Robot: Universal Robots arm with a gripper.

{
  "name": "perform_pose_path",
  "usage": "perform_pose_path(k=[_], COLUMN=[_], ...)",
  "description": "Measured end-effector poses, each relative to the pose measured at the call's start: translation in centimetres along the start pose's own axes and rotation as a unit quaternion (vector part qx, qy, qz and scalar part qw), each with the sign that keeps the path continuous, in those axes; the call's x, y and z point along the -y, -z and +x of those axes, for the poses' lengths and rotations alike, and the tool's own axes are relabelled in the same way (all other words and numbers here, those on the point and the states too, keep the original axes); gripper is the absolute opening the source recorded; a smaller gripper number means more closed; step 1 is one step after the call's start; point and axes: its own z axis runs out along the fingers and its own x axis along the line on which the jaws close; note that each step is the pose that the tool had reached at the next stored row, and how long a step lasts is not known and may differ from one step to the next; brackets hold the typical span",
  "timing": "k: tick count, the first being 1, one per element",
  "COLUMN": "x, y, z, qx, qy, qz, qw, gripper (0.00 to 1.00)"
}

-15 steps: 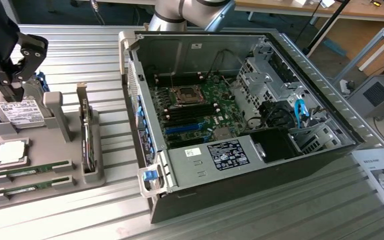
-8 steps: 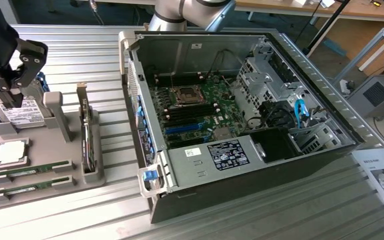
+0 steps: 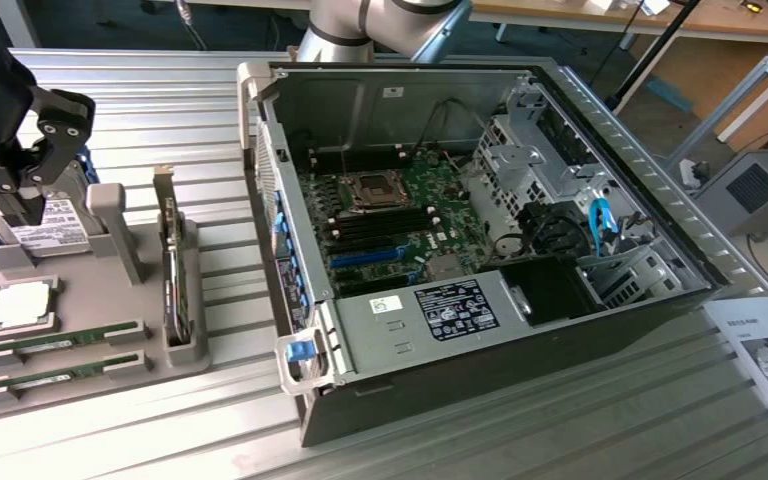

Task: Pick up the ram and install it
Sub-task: 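Pick up the ram and move it above insertion slot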

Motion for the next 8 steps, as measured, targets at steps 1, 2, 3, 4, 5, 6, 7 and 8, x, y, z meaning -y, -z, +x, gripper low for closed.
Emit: perform_pose_path(k=[1, 2, 3, 4, 5, 6, 7, 8], x=[0.00, 0.00, 0.01, 0.01, 0.01, 0.01, 0.01, 0.01], y=[0.00, 0.00, 0.00, 0.00, 0.00, 0.00, 0.00, 0.00], z=[0.00, 0.00, -0.01, -0.01, -0.01, -0.01, -0.01, -0.01], qx=[0.0000, 0.0000, 0.0000, 0.0000, 0.0000, 0.0000, 0.0000, 0.0000], qy=[0.000, 0.000, 0.000, 0.000, 0.000, 0.000, 0.000, 0.000], qz=[0.0000, 0.0000, 0.0000, 0.0000, 0.0000, 0.0000, 0.0000, 0.0000], qw=[1.0000, 1.0000, 1.0000, 1.0000, 1.0000, 1.0000, 1.0000, 1.0000], gripper=[0.11, 0.11, 0.11, 0.11, 0.11, 0.11, 0.11, 0.11])
